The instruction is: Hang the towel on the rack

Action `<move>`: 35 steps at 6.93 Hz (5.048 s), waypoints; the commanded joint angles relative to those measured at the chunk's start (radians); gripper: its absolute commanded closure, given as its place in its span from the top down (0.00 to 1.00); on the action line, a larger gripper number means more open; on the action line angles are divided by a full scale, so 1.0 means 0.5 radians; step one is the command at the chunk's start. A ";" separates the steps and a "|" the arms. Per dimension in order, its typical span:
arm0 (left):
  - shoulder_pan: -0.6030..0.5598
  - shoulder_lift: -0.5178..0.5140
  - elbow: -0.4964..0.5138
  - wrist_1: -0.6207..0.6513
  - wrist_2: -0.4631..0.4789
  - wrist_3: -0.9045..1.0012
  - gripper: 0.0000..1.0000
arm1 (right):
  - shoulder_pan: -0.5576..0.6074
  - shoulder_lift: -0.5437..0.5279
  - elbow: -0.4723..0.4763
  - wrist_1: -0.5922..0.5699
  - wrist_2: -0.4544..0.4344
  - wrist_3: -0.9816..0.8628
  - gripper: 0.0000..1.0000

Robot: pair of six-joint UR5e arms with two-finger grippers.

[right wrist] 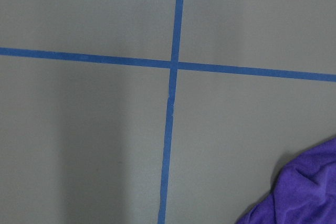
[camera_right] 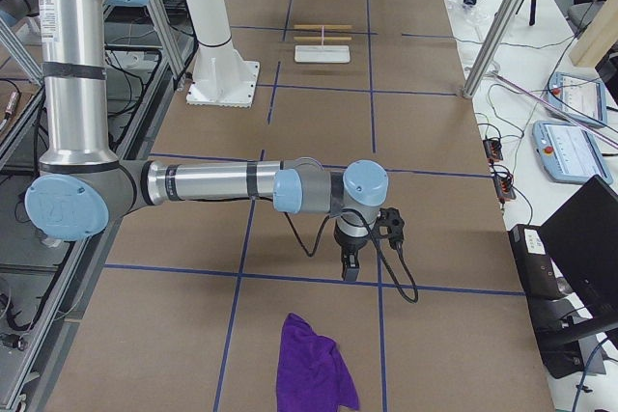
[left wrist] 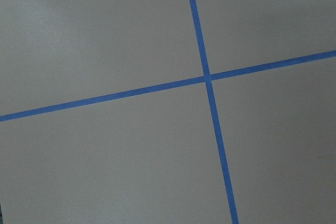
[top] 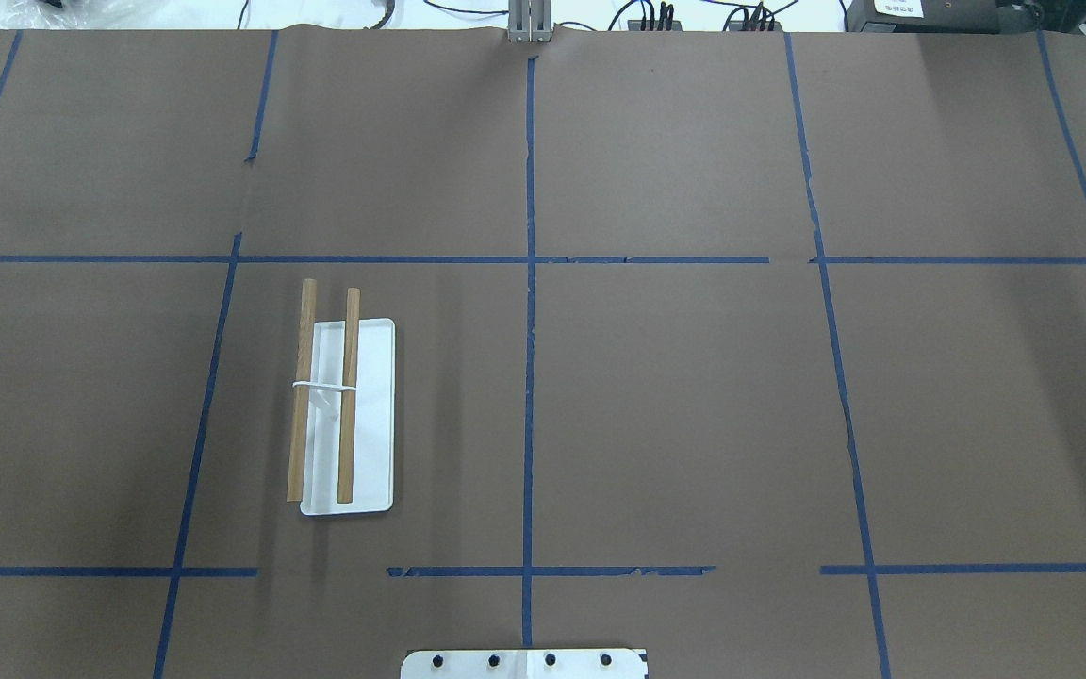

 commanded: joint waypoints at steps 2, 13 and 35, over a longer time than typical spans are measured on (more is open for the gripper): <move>-0.003 0.000 -0.034 0.000 0.000 0.009 1.00 | 0.000 0.000 0.006 0.000 0.000 0.000 1.00; 0.025 0.049 -0.056 -1.178 0.018 -0.009 1.00 | -0.012 -0.223 -0.678 1.680 0.138 -0.040 1.00; 0.092 -0.046 -0.022 -1.387 -0.129 -0.027 1.00 | -0.223 -0.179 0.106 1.799 0.469 0.315 0.00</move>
